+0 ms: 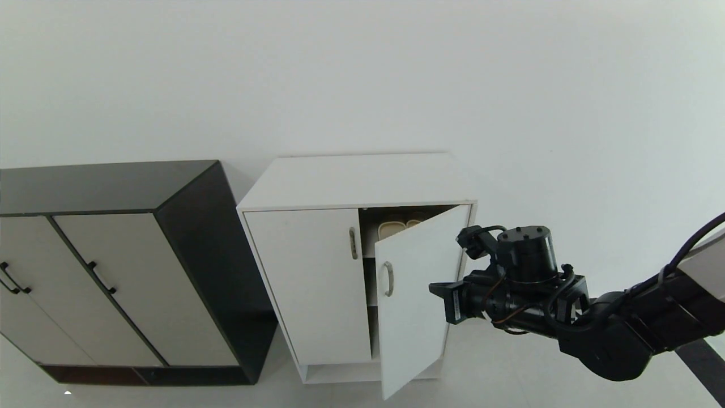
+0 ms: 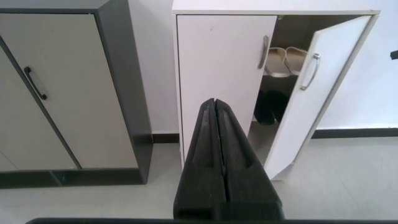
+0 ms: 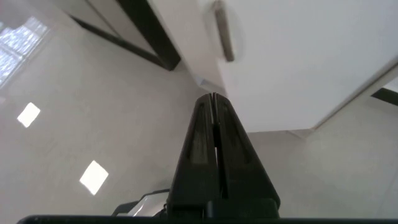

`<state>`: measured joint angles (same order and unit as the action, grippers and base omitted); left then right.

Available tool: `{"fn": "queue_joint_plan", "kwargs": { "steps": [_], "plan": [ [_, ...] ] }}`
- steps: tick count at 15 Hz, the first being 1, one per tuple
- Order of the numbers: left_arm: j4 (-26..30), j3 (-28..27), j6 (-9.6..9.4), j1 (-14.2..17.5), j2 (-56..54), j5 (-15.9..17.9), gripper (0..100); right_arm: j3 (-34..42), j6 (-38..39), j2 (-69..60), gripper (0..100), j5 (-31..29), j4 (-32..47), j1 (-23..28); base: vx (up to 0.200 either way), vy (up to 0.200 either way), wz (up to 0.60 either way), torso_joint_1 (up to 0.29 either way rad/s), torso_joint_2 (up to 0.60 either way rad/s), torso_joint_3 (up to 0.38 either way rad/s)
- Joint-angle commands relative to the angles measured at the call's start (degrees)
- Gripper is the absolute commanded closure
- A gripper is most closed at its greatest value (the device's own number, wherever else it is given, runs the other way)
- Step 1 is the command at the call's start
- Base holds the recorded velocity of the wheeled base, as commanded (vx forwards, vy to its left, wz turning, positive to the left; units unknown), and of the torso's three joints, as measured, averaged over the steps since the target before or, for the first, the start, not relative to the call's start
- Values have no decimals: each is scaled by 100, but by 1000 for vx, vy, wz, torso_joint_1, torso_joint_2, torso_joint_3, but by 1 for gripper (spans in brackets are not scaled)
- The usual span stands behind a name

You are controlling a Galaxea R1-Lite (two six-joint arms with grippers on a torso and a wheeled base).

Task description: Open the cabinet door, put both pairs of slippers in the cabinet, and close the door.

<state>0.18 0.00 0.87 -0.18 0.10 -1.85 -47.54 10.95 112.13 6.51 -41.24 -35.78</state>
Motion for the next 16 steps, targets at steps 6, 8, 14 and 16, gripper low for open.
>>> {"fn": "queue_joint_plan", "kwargs": {
  "steps": [6,8,14,16],
  "plan": [
    [-1,0,-25,1,-1,18,100,140,-22,-68,100,8,-16,-34,133,0,0,-4,0,2],
    [8,0,-25,1,-1,18,100,122,-22,-33,100,-1,-16,-43,200,0,0,5,5,2],
    [-1,0,-25,1,-1,18,100,228,-277,-95,100,-9,-24,-105,200,0,0,4,4,2],
    [-1,0,-25,1,-1,18,100,219,-242,-130,100,-1,-16,-219,200,0,0,5,2,5]
  ]
}}
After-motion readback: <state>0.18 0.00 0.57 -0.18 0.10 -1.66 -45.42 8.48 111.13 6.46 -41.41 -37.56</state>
